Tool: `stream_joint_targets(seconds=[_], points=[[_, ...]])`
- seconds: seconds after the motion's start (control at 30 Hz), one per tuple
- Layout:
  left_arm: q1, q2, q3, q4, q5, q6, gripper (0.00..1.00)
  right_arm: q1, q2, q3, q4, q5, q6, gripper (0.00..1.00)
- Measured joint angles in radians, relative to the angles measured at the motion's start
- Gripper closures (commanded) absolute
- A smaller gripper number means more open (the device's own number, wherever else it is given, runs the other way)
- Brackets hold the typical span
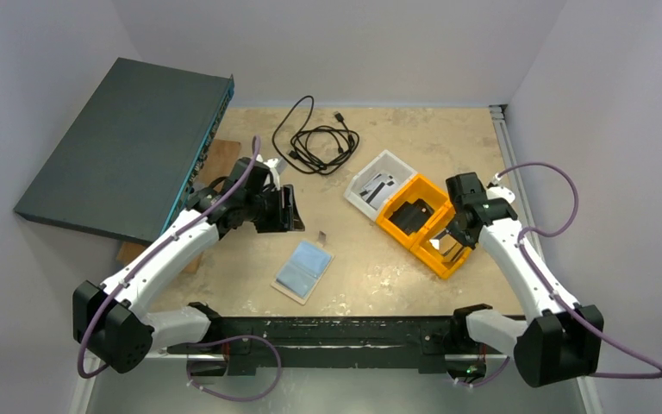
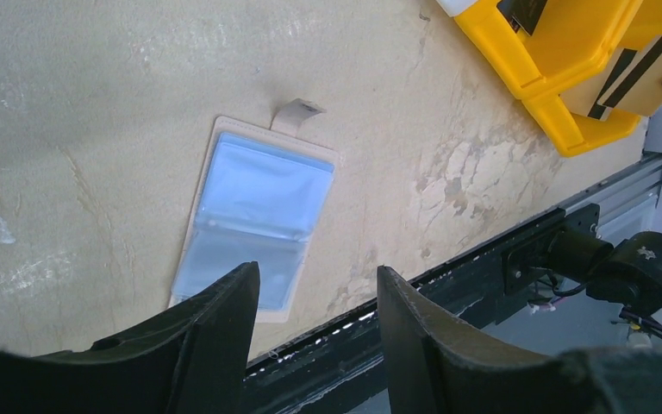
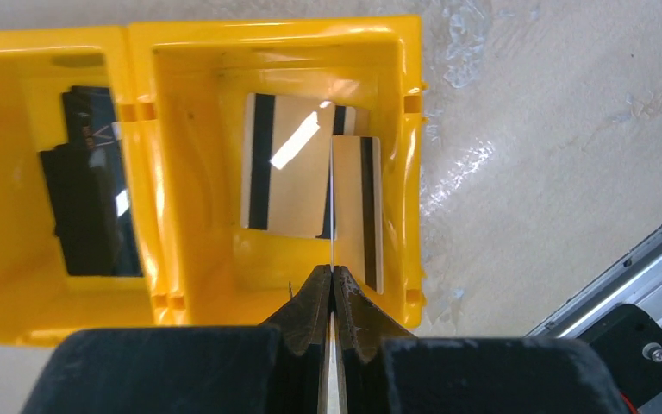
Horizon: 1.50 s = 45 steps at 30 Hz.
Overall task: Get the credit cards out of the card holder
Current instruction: Place the credit card in the storage box, then remove the credit card from the card holder.
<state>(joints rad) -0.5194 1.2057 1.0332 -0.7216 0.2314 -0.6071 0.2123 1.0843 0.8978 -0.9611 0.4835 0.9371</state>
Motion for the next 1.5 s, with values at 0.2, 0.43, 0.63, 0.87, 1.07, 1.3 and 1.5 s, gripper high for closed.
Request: stream_joint_targets(seconds=[0.2, 0.43, 0.63, 0.87, 1.07, 1.3, 1.5], points=[[0.0, -0.019, -0.013, -0.003, 0.0, 0.001, 0.47, -0.05, 0.125, -0.036, 0.048, -0.005, -0.008, 1.0], [0.0, -0.023, -0.016, -0.006, 0.0, 0.003, 0.47, -0.056, 0.156, -0.036, 0.094, -0.028, -0.034, 0.76], [0.0, -0.023, -0.016, -0.006, 0.0, 0.003, 0.47, -0.056, 0.142, -0.03, 0.107, -0.039, -0.067, 0.65], [0.0, -0.023, -0.017, -0.006, 0.0, 0.003, 0.47, -0.056, 0.094, -0.006, 0.117, -0.085, -0.119, 0.57], [0.0, -0.023, -0.017, -0.006, 0.0, 0.002, 0.47, -0.056, 0.036, 0.029, 0.14, -0.135, -0.175, 0.44], [0.0, -0.023, -0.021, -0.006, -0.003, 0.001, 0.46, -0.049, -0.012, 0.071, 0.158, -0.222, -0.225, 0.37], [0.0, -0.043, -0.05, -0.023, -0.055, -0.011, 0.45, 0.093, -0.017, 0.118, 0.181, -0.238, -0.23, 0.33]])
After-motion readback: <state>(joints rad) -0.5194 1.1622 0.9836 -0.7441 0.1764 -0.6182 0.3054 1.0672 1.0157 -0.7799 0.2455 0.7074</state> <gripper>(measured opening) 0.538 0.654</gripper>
